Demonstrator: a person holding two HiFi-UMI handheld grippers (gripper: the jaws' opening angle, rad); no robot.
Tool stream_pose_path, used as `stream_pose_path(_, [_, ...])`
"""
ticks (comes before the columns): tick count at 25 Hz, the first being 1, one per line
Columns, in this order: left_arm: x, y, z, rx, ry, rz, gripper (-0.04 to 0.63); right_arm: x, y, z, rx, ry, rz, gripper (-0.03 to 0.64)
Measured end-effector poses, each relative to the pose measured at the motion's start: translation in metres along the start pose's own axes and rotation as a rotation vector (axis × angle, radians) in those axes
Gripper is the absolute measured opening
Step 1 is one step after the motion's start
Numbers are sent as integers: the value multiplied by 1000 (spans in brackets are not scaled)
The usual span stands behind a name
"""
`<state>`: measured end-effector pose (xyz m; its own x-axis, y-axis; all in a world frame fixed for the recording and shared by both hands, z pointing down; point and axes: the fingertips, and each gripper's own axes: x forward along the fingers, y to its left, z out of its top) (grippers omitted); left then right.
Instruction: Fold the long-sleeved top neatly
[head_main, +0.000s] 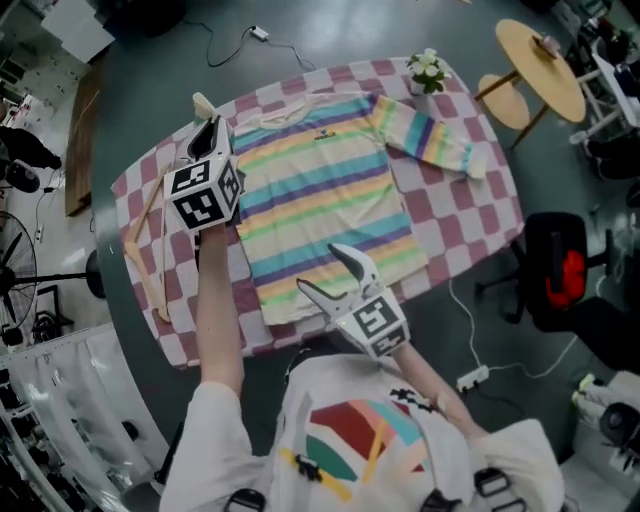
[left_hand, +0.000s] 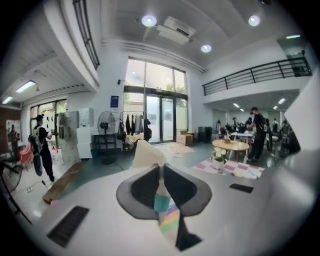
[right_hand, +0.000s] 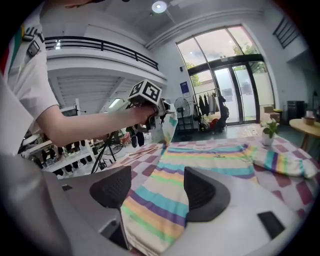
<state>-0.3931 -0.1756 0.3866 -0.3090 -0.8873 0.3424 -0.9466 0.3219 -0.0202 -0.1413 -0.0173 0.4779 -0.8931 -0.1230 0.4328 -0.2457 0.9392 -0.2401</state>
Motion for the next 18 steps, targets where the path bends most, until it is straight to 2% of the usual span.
stream_pose_path(4, [60, -83, -12, 174, 111, -74, 32, -35, -42, -22, 64, 15, -73, 328])
stream_pose_path(10, [143, -190, -90, 355, 313, -159, 32, -75, -100, -50, 141, 16, -148, 328])
stream_pose_path(15, [181, -233, -165, 504, 475, -167, 32, -104, -139, -63, 178, 9, -211, 328])
stream_pose_path(18, [189, -242, -187, 552, 505, -150, 32, -120, -152, -73, 200, 27, -227, 328])
